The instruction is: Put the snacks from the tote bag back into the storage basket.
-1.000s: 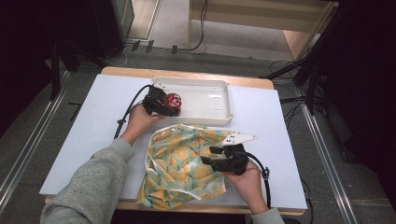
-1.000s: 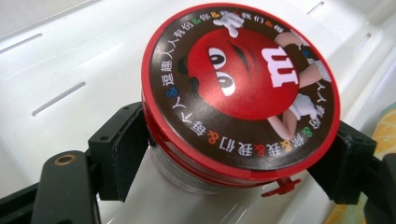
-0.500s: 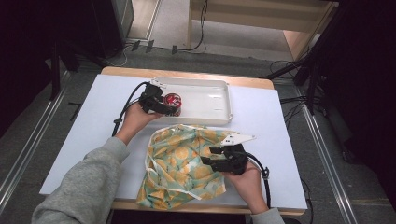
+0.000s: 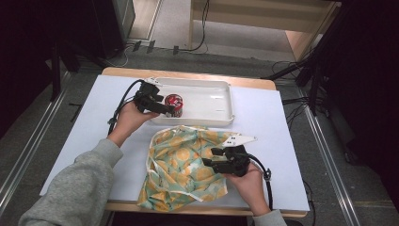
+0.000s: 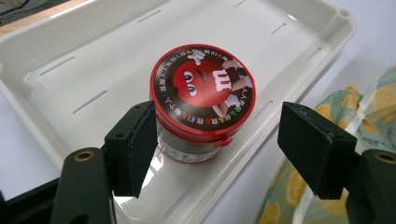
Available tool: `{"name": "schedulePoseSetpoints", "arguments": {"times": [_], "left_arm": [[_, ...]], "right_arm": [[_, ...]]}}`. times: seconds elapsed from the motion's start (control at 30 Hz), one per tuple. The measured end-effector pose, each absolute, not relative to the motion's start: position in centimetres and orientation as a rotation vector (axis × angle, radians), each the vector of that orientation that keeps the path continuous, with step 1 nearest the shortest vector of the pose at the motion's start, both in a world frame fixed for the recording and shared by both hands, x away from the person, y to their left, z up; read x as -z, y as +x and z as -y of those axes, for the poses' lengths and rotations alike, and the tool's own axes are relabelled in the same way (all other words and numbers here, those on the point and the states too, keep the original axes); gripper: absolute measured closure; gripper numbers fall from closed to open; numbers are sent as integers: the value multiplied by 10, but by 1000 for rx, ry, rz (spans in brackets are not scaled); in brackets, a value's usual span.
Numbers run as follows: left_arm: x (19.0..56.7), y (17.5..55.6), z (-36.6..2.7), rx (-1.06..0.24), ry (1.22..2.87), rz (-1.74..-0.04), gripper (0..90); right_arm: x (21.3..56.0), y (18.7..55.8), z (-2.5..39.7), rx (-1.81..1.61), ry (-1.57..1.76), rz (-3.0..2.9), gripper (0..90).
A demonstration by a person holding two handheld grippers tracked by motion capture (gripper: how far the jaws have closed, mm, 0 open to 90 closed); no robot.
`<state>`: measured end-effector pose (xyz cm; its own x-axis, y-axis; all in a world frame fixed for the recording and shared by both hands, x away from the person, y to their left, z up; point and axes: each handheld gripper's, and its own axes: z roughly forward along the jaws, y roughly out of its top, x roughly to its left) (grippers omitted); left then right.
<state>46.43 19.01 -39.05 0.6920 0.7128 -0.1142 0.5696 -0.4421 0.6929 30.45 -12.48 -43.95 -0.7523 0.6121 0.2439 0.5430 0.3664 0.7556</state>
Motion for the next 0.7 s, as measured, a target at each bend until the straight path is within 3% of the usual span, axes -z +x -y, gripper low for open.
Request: {"name": "schedulePoseSetpoints", "arguments": {"times": [0.37,0.5,0.7], "left_arm": [[385,452,-192,-205,2166,-921,552],[387,449,-192,-196,2187,-891,725],[397,447,-188,-166,2197,-889,856]], "right_arm": [[439,304,125,-1351,1075,-2531,450],[440,304,125,-1350,1070,-2533,449],[440,304,125,-1348,1069,-2534,448]]}}
